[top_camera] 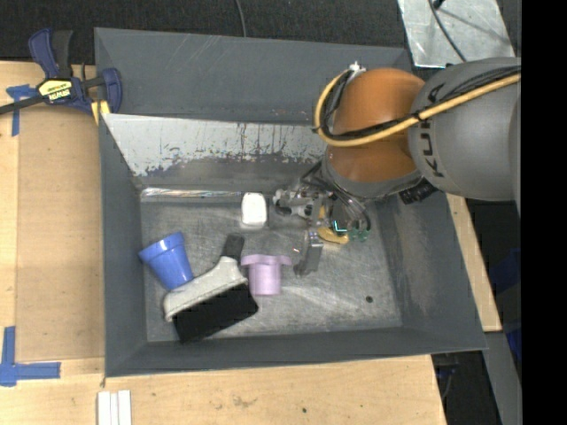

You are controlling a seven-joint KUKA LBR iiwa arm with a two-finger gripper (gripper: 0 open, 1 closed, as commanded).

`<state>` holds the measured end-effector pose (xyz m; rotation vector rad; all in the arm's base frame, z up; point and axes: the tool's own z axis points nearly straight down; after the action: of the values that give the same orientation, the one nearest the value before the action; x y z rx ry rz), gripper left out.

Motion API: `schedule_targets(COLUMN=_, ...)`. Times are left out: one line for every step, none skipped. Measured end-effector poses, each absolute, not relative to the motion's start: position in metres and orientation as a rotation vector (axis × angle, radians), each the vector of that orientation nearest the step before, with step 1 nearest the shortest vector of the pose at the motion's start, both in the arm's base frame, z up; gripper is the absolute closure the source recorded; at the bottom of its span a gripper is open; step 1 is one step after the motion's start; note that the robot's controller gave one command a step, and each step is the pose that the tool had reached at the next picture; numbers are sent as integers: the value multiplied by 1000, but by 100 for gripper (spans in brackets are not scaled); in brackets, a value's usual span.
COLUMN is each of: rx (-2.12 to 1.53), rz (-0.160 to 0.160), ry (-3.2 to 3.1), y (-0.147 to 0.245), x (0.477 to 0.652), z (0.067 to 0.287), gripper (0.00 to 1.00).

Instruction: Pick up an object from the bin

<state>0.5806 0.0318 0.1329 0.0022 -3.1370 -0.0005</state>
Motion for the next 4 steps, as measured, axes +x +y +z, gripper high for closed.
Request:
schedule_targets(rx=1, rz=-1, ry=-3145, y=32, x=583, z=137, gripper=0)
schedule_targets(rx=40, rz=11, ry=-3140, y=109, x=578, z=101, gripper=0)
schedule_targets(rx=143, rz=-1, ry=-3143, y=67, x=597, z=106, gripper=0)
schedule_targets(rx=448, rz=4, ry=-3112, y=95, x=589, z=105, gripper=0)
